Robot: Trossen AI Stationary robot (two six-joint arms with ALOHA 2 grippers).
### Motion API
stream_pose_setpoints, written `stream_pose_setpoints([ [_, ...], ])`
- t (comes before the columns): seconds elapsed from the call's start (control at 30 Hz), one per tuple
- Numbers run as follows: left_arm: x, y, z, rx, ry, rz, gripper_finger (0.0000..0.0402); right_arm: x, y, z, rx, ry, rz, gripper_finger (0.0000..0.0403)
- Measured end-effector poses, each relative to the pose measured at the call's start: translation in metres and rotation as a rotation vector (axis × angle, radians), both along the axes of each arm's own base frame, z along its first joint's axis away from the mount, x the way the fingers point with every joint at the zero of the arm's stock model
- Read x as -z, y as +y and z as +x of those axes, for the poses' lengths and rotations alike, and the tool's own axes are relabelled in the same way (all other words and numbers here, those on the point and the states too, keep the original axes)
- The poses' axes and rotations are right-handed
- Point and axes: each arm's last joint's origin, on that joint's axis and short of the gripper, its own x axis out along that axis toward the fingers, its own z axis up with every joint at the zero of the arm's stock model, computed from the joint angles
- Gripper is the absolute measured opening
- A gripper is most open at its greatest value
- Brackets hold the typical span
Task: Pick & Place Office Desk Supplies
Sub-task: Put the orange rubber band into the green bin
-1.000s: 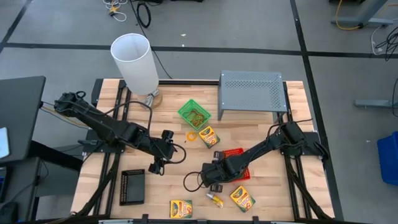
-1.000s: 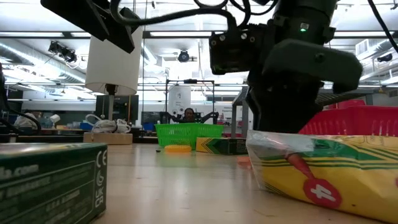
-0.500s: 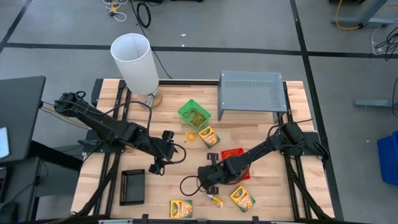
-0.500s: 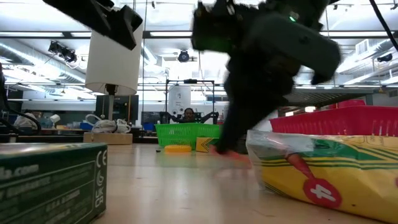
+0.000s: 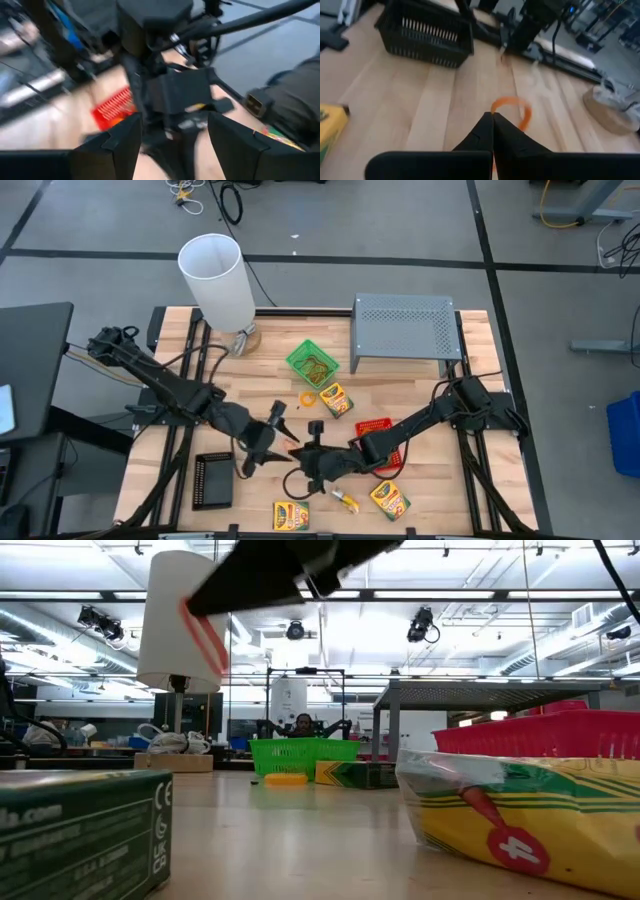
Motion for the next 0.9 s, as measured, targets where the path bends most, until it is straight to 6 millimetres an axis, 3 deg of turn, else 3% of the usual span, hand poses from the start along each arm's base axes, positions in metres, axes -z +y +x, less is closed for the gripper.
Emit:
stream_pose_setpoints([
  [0.23,-0.003,0.024,-0.032,-0.071,-0.215,-0.008,0.0221,-0.002,-0.003,0.002,-0.008,-0.012,-0.027,0.0],
  [0.5,0.028,0.071,-0.087,-0.242,-0.36,-0.067,0.0221,-0.002,-0.015,0.007,-0.002,-0.009,-0.07,0.0],
  [0.7,0.053,0.088,-0.111,-0.291,-0.397,-0.123,0.0221,-0.003,-0.053,0.02,0.079,0.008,-0.129,0.0],
  [0.9,0.066,0.094,-0.118,-0.317,-0.404,-0.131,0.022,-0.01,-0.106,0.028,0.179,0.048,-0.173,0.0],
])
